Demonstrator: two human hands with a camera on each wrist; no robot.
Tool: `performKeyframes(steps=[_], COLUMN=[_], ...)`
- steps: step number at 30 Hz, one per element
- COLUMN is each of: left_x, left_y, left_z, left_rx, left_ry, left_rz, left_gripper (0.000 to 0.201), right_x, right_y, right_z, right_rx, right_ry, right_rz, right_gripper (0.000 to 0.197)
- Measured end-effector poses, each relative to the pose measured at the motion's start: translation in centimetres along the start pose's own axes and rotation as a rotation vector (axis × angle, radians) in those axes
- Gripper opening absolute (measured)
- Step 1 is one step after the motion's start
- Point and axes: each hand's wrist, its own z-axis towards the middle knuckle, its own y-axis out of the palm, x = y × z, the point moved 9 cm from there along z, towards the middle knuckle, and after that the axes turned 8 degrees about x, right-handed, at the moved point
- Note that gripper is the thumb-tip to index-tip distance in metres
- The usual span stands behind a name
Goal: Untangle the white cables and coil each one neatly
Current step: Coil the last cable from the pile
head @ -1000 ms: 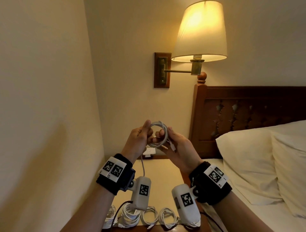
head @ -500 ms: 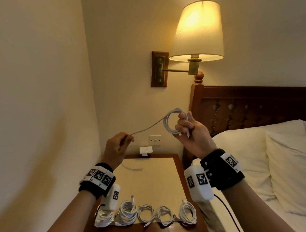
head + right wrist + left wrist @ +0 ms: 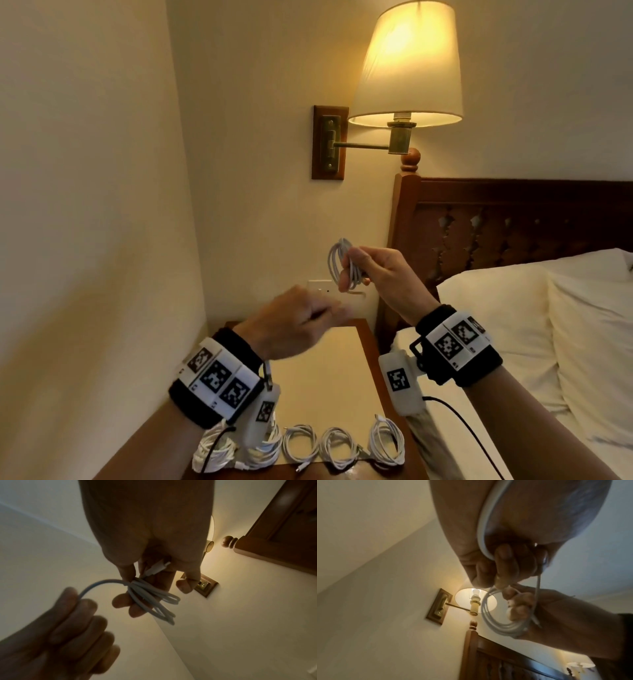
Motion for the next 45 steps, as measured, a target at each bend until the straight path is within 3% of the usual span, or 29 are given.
performKeyframes(steps=[4,7,10,14,18,21,25,28,31,34,37,40,45], left_x=[0.2,-0.9,-1.8,-3.5,-5.6,-6.1,-6.6,-8.1,-9.9,-10.0,-9.4,-9.5,-8.2], left_y=[-4.1,-5.5,-5.7,-4.8,-3.3,-3.4,-4.8,-5.8,-5.5,-3.2,-1.4,-0.8,0.4], left_z=[1.1,1.1,0.9,1.0,0.5,0.3,0.6,0.1,0.0,0.2,0.7,1.0,1.0], left_rx=[0.281,0.452,0.541,0.457,0.304,0.377,0.568,0.733,0.791,0.727,0.616,0.56,0.44], left_ry=[0.162,0.214,0.209,0.204,0.172,0.161,0.046,-0.072,-0.317,-0.508,-0.574,-0.631,-0.683], left_rz=[0.083,0.252,0.245,0.161,0.391,0.497,0.267,0.152,-0.296,-0.795,-1.077,-1.263,-1.329], left_gripper=[0.031,0.04,0.045,0.046,0.05,0.042,0.01,0.016,0.015,0.015,0.022,0.019,0.026], right_x=[0.2,-0.2,-0.1,1.1,2.0,3.2,3.5,3.3,3.5,3.8,3.9,4.0,3.9], right_y=[0.5,1.1,2.0,2.2,1.0,0.8,2.2,2.8,3.2,3.8,4.3,4.0,3.8], right_z=[-0.5,-0.7,-0.7,-1.0,-0.8,-0.9,-1.2,-1.3,-1.4,-1.4,-1.4,-1.4,-1.0], right_rx=[-0.067,-0.136,-0.196,-0.213,-0.138,-0.069,-0.064,-0.075,-0.071,-0.079,-0.079,-0.045,0.012], right_ry=[0.022,0.053,0.094,0.241,0.412,0.575,0.705,0.727,0.74,0.751,0.759,0.748,0.728], right_rz=[-0.094,0.017,0.033,0.141,0.401,0.586,0.8,0.859,0.905,0.929,0.921,0.859,0.819], right_gripper=[0.035,0.04,0.043,0.04,0.04,0.041,0.044,0.045,0.044,0.044,0.046,0.047,0.047])
